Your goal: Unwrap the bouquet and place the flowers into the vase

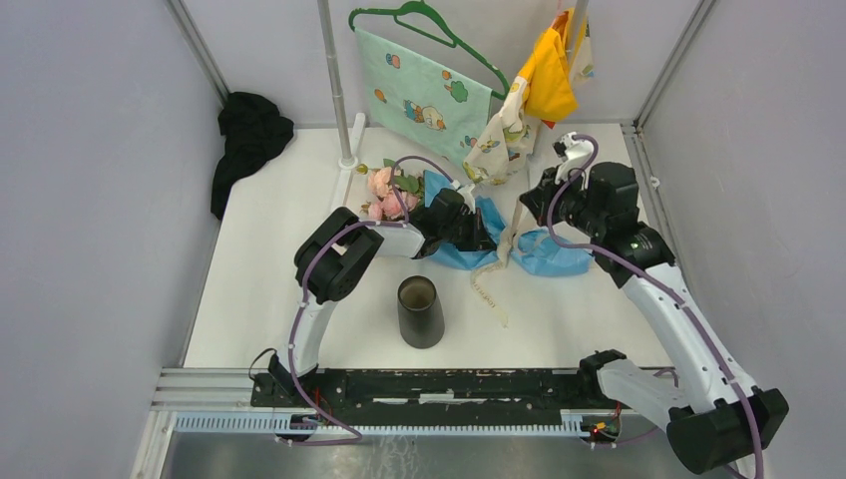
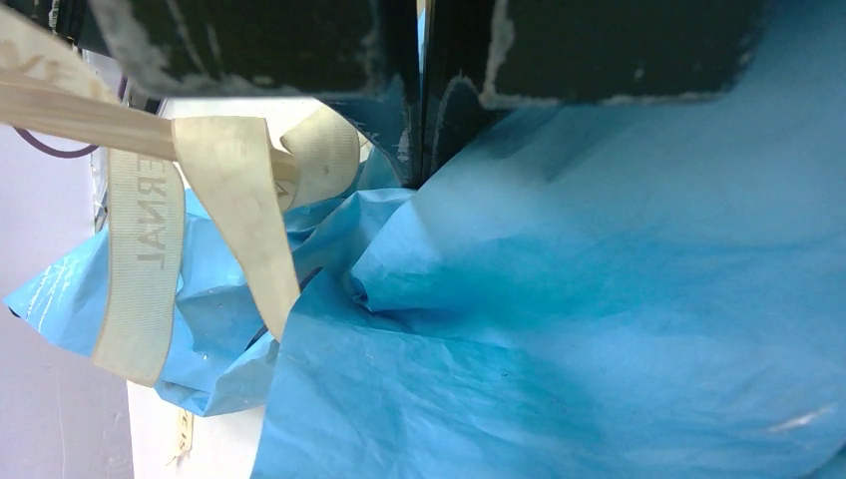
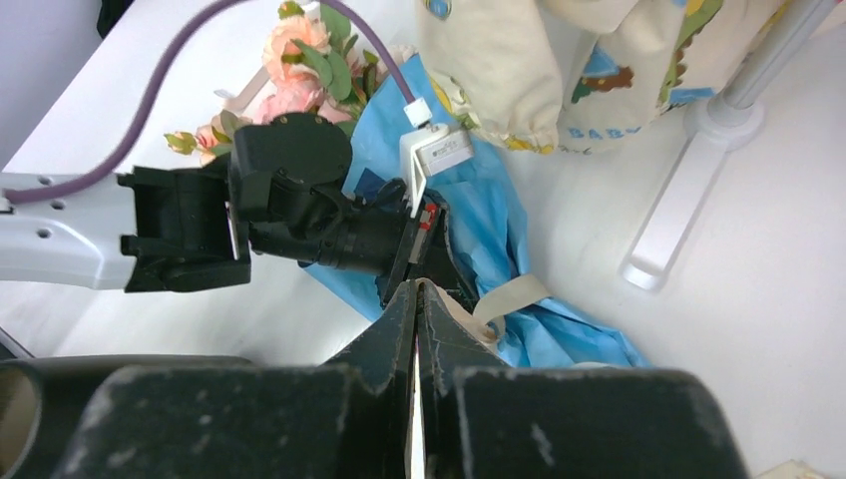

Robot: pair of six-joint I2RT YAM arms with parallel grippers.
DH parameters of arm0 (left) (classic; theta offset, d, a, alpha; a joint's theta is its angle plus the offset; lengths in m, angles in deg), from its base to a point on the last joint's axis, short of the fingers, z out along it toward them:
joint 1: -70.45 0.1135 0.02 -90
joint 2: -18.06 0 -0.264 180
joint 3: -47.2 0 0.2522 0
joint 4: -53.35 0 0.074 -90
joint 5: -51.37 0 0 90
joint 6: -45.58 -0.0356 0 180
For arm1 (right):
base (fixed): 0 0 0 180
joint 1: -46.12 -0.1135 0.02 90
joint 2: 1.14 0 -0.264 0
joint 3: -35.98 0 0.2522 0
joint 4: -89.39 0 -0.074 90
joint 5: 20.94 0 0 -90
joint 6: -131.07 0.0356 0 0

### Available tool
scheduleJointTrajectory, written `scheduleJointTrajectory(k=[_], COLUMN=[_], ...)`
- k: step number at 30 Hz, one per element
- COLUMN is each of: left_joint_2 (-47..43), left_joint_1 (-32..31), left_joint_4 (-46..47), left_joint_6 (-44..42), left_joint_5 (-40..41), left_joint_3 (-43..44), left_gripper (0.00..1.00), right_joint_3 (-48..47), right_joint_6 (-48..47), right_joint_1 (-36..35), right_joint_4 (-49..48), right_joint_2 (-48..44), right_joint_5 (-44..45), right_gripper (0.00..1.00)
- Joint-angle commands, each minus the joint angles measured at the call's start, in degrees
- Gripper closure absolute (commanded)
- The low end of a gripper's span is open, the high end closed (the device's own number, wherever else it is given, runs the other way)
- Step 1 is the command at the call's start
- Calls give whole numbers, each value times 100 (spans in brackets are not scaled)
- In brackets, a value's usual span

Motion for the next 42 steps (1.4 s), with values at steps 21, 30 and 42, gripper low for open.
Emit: scheduleJointTrajectory(k=[21, 30, 42], left_joint_2=[286, 251, 254], left_joint_1=[25, 23, 12], left_joint_4=[-448, -456, -451], left_joint_6=[-7, -24, -33], left_joint_5=[222, 201, 173], left_joint_3=[-38, -25, -17], left_gripper=[98, 98, 98], right_joint_3=[-4848, -3464, 543], right_joint_6=[-140, -69, -5], right_joint_1=[-30, -30, -25], right_joint_4=[33, 71, -693], right_joint_2=[226, 158, 491], right_joint_5=[971, 915, 537], right_gripper=[94, 89, 60])
